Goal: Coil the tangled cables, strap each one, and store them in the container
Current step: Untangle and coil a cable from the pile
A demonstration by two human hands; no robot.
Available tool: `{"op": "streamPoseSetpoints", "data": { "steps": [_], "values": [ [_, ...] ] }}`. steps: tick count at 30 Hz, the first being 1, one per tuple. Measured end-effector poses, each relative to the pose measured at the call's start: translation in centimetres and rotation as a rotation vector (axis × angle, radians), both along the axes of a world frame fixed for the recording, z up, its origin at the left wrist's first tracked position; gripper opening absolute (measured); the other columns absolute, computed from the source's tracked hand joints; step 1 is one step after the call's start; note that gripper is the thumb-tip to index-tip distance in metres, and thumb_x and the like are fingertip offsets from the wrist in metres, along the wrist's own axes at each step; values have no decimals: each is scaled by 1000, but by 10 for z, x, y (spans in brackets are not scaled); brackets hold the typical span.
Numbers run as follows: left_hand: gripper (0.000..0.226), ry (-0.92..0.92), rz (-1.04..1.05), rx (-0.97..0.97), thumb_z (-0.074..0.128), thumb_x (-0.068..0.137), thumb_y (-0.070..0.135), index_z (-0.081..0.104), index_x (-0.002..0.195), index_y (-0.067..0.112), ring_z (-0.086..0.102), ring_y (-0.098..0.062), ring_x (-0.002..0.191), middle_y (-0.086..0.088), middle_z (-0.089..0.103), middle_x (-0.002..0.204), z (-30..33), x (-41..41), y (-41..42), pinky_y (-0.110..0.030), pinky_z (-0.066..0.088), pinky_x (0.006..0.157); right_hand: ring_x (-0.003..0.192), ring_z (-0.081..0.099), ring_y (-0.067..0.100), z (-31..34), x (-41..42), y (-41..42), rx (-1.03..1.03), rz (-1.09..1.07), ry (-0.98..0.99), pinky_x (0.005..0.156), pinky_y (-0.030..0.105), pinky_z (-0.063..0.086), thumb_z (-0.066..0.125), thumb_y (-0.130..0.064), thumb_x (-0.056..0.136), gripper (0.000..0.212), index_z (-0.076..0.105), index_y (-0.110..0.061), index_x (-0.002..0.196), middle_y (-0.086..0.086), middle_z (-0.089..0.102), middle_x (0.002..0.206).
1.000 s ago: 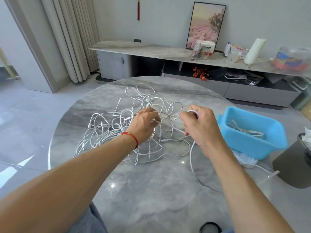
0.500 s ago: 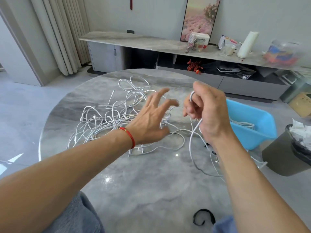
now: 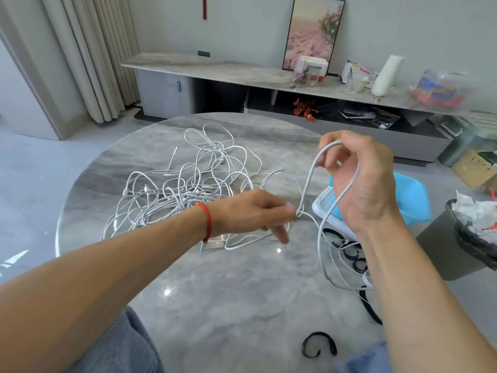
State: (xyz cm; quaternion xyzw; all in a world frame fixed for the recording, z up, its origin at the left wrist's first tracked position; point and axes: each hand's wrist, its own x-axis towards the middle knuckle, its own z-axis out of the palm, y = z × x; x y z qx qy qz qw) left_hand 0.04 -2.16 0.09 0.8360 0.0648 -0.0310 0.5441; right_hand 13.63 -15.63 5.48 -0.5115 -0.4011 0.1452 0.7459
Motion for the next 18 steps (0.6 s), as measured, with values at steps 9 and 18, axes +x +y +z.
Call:
{"op": "streamPoseSetpoints", "data": {
  "steps": [9, 18],
  "values": [
    [23, -72, 425, -325, 44, 106, 14, 61, 92, 6, 43, -18, 55, -7, 42, 70, -4, 2, 21, -30, 40, 54, 57, 43, 27, -5, 11, -7, -178, -134, -191, 62, 37, 41, 54, -37, 103, 39, 75, -23, 74, 14, 46, 60],
    [19, -181, 591, -1022, 37, 108, 16, 49, 95, 10, 70, -40, 87, -28, 68, 112, 3, 3, 34, -46, 60, 69, 70, 64, 0, -28, -21, 16, -608, 43, -657, 65, 18, 45, 66, -28, 99, 23, 78, -19, 82, -16, 69, 70]
  ]
}}
